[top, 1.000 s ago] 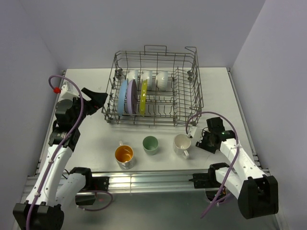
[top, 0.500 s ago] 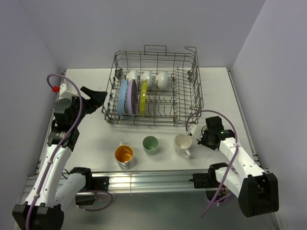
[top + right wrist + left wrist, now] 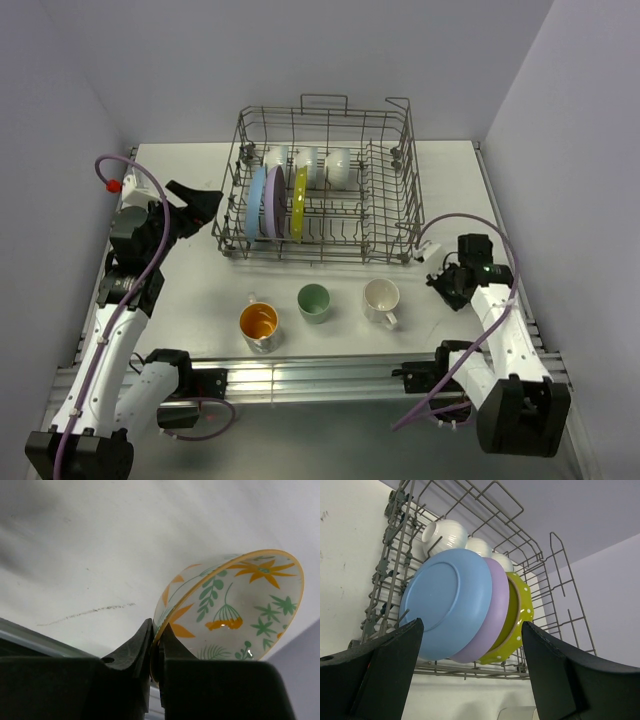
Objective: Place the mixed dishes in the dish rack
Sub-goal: Grab a bowl with the right arm
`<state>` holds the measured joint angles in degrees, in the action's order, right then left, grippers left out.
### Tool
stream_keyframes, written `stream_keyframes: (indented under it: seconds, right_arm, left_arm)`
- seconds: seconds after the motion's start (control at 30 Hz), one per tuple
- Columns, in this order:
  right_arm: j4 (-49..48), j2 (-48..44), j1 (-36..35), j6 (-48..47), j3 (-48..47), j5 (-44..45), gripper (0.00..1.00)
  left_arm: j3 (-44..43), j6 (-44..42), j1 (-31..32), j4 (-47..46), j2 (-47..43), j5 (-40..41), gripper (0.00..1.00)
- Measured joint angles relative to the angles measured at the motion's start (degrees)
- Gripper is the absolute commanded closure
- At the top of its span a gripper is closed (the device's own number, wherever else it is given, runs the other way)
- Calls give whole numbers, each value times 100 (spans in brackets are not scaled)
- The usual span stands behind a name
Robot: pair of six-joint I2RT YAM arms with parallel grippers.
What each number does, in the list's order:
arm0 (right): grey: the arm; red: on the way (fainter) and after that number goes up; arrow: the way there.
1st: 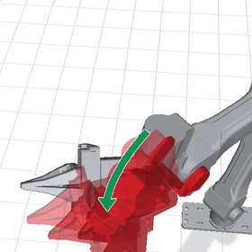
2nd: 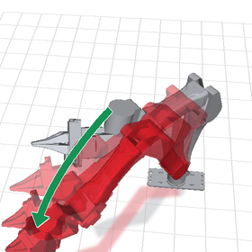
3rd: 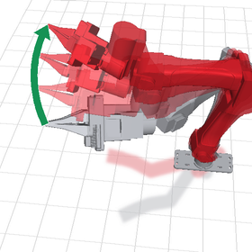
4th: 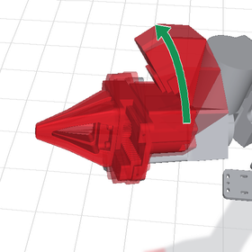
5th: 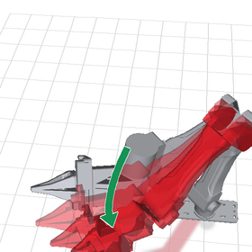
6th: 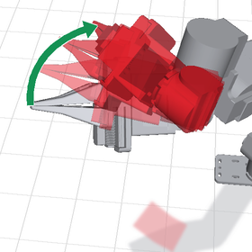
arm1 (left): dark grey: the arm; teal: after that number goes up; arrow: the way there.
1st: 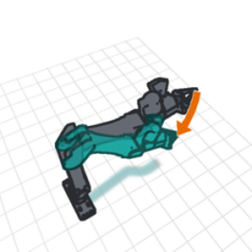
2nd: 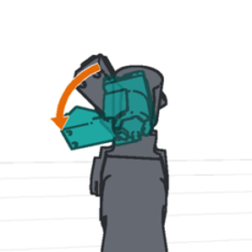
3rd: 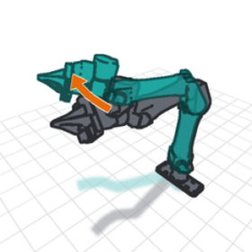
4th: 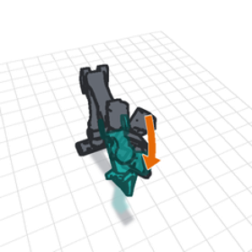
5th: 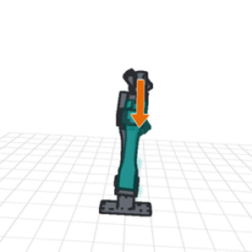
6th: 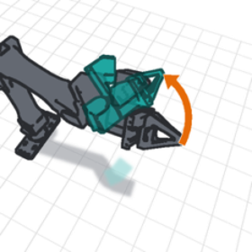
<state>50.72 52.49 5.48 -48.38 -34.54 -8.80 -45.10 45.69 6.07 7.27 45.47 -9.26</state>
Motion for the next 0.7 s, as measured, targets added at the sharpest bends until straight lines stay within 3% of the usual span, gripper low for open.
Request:
stream_keyframes:
  seconds: [0.27,0.7]
  right_arm:
    - [365,-407,837,660,-726,-310,100]
    - [-103,-166,1582,2590,-2420,-378,100]
  left_arm:
    - [-48,0,0,-22,24,-22,14]
    - [-140,-105,0,-70,170,-107,14]
